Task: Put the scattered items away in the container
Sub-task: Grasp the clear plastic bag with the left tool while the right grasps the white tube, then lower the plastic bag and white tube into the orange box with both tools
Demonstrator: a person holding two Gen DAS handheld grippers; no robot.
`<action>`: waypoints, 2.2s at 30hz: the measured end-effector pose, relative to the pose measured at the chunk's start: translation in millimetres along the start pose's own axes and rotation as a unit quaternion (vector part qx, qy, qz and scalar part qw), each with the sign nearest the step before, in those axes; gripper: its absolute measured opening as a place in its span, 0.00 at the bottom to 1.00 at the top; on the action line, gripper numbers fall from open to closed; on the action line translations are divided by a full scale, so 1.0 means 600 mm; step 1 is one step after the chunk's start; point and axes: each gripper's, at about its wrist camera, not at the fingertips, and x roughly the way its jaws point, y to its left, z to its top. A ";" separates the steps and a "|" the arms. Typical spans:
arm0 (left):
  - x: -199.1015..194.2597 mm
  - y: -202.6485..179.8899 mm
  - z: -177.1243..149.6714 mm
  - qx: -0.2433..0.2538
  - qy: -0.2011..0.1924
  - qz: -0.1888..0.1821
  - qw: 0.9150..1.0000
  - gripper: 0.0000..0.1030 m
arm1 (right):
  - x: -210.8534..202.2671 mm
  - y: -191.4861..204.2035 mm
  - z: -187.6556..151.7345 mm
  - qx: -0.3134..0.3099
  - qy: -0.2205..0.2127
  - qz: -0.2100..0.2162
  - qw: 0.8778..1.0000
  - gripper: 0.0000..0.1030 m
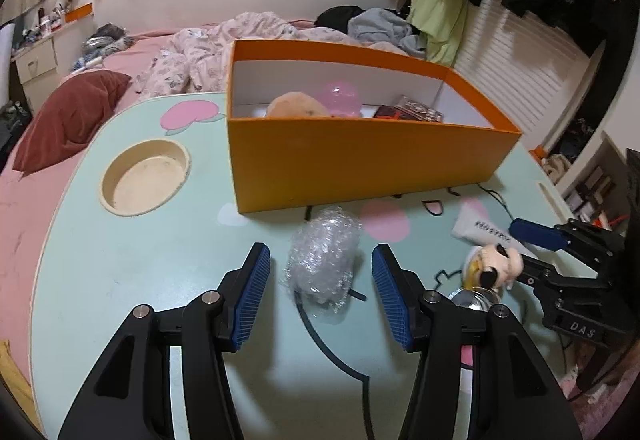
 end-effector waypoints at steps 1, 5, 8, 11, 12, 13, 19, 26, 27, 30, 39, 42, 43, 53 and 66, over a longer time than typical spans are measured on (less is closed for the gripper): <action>0.001 -0.002 0.000 0.003 0.001 0.003 1.000 0.53 | 0.001 0.000 0.001 0.003 0.000 0.000 1.000 0.43; 0.008 -0.022 -0.003 0.038 0.016 0.006 0.999 0.85 | 0.003 0.000 0.001 0.006 -0.001 -0.001 1.000 0.44; 0.016 -0.039 -0.005 0.063 0.025 0.035 0.997 0.85 | 0.002 0.001 0.001 0.004 -0.002 -0.003 1.000 0.44; 0.017 -0.039 -0.004 0.061 0.026 0.043 0.997 0.85 | 0.002 0.001 0.000 0.004 -0.002 -0.003 1.000 0.44; 0.014 -0.035 -0.003 0.055 0.023 0.039 0.997 0.85 | 0.001 0.000 0.000 0.004 -0.002 -0.003 1.000 0.44; 0.011 -0.029 -0.002 0.044 0.019 0.029 0.998 0.85 | 0.001 0.000 0.000 0.004 -0.002 -0.003 1.000 0.44; 0.007 -0.015 -0.003 0.021 0.011 0.022 0.999 0.83 | 0.001 -0.002 0.002 0.004 -0.004 -0.003 1.000 0.45; -0.002 -0.011 -0.008 0.013 -0.004 0.025 1.000 0.37 | -0.001 -0.002 0.000 0.008 -0.007 -0.007 1.000 0.44; -0.003 -0.011 -0.008 0.011 -0.006 0.019 1.000 0.28 | -0.001 -0.002 0.000 0.007 -0.008 -0.008 1.000 0.39; -0.026 -0.013 -0.012 0.015 -0.046 0.028 0.998 0.28 | -0.002 0.001 0.000 0.007 -0.015 -0.006 1.000 0.19; -0.051 -0.017 -0.016 0.032 -0.093 0.016 0.995 0.28 | -0.022 -0.026 0.001 0.081 -0.046 0.052 0.994 0.18; -0.049 -0.017 -0.012 0.031 -0.090 0.019 0.995 0.28 | -0.047 -0.031 0.016 0.097 -0.063 0.108 0.987 0.18; -0.048 -0.017 -0.012 0.031 -0.088 0.022 0.995 0.28 | -0.055 -0.028 0.022 0.095 -0.069 0.110 0.987 0.18; -0.095 -0.052 0.090 0.045 -0.113 -0.024 0.992 0.28 | -0.100 -0.013 0.147 0.055 -0.137 0.076 0.986 0.18; 0.017 -0.014 0.167 0.027 -0.121 -0.010 0.992 0.28 | -0.001 -0.028 0.205 0.095 -0.160 0.063 0.981 0.19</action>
